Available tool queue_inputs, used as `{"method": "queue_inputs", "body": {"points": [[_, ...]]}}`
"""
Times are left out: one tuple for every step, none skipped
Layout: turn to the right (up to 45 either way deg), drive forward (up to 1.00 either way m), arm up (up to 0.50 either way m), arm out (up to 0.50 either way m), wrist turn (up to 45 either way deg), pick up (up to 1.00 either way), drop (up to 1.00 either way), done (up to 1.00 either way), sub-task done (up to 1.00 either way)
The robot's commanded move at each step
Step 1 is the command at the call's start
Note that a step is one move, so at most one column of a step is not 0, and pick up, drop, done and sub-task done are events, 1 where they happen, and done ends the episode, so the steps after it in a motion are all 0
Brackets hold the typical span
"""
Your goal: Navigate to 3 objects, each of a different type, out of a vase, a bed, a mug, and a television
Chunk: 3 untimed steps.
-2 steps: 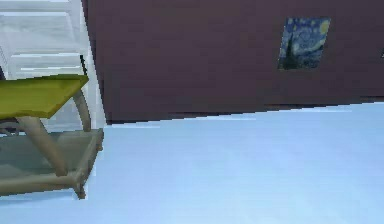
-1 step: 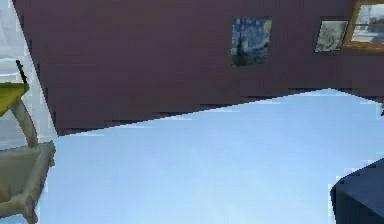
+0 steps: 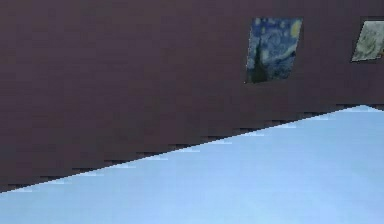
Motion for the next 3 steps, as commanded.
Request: {"method": "queue_inputs", "body": {"points": [[24.0, 0.0, 0.0, 0.0, 0.0, 0.0, 0.0, 0.0, 0.0], [0.0, 0.1, 0.0, 0.0, 0.0, 0.0, 0.0, 0.0, 0.0], [42.0, 0.0, 0.0, 0.0, 0.0, 0.0, 0.0, 0.0, 0.0]]}}
